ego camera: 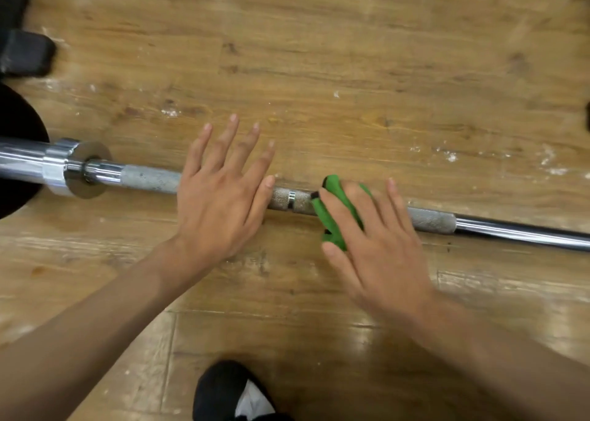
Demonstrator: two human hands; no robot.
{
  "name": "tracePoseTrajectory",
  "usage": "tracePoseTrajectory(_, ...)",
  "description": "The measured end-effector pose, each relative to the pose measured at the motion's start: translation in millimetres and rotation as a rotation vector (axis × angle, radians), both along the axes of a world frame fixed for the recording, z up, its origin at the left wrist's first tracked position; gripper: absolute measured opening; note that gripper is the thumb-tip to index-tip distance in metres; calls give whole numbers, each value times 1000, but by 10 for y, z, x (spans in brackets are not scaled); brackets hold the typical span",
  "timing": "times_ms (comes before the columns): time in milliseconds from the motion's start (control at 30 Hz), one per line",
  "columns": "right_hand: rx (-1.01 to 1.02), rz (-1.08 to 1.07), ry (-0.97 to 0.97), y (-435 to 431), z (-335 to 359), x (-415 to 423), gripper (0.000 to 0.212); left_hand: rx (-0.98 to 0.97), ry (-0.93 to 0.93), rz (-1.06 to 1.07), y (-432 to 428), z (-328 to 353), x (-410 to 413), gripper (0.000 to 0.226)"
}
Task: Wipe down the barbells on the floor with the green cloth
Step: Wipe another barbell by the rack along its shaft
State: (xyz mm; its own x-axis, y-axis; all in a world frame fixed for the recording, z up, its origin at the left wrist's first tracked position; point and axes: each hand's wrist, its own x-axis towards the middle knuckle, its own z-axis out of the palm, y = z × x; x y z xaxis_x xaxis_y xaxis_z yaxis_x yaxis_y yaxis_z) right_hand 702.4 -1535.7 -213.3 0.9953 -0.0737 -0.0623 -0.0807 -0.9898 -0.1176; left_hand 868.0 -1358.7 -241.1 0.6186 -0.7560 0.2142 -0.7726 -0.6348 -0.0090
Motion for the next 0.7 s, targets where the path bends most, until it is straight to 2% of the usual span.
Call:
tracePoseTrajectory(133,-149,271,135,-734,126,-368,68,-6,16,-13,67,-5,-84,57)
tracePoseTrajectory(300,-107,114,118,-30,33,-40,76,38,40,-2,134,34,-203,58)
tracePoseTrajectory(400,-75,145,95,243,22,201,74,80,54,-37,194,47,-235,59)
tracePoseTrajectory(533,-66,325,155,-228,87,-111,75,69,80,-62,290,37,-293,60)
tracePoseTrajectory(700,-111,383,210,-853,152,-669,77,16,22,-70,369,-30,-425,57)
